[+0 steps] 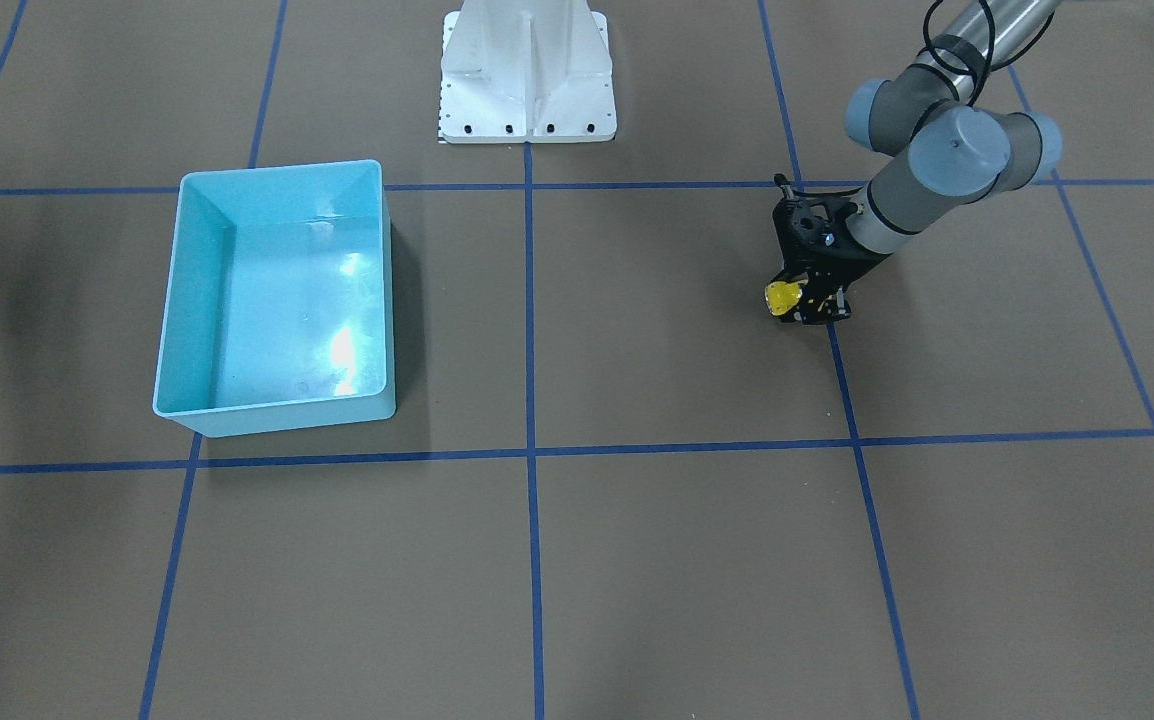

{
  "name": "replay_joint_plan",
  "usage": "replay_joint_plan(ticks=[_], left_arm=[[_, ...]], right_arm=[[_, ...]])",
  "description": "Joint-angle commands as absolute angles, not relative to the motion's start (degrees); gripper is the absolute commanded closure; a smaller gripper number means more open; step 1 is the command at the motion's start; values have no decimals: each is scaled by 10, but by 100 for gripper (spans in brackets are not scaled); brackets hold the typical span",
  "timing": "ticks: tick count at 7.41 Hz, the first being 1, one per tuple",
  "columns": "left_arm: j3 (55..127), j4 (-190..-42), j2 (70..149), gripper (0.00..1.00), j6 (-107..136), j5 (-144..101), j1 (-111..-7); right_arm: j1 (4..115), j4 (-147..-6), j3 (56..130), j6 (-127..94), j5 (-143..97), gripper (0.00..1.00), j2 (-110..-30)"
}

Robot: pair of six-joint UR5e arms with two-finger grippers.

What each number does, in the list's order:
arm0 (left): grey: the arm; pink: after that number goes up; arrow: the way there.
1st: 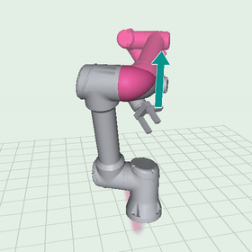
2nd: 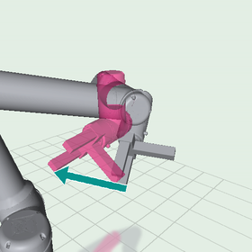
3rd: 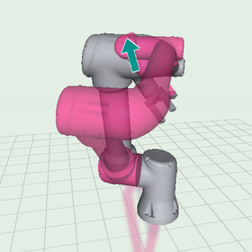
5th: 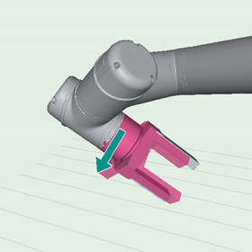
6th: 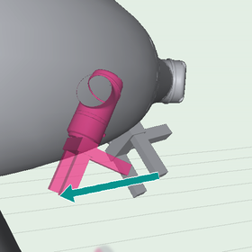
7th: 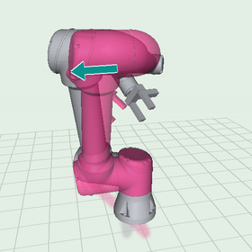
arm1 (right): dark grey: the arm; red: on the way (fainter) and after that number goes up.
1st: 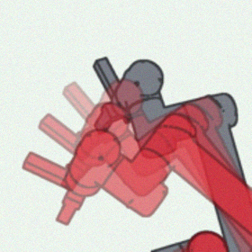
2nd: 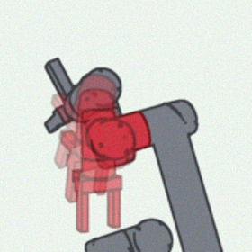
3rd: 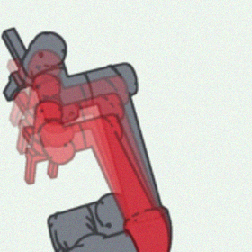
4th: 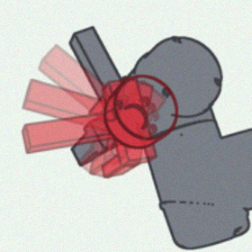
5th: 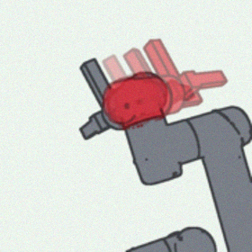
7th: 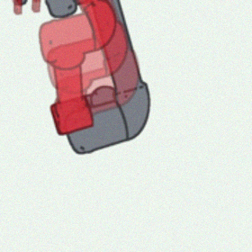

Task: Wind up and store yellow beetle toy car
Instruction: 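Press the car down and drag it backward with the left gripper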

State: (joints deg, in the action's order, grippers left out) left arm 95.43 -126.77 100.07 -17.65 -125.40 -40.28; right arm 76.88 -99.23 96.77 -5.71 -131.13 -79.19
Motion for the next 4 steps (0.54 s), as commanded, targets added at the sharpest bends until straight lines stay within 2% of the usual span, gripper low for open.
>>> replay_joint_plan(ticks=[1, 4], left_arm=[[953, -1278, 988, 100, -177, -1262, -410], [946, -1285, 986, 100, -176, -1263, -410]], right_arm=[[768, -992, 969, -57, -1311, 0, -792], [764, -991, 970, -58, -1311, 0, -791]])
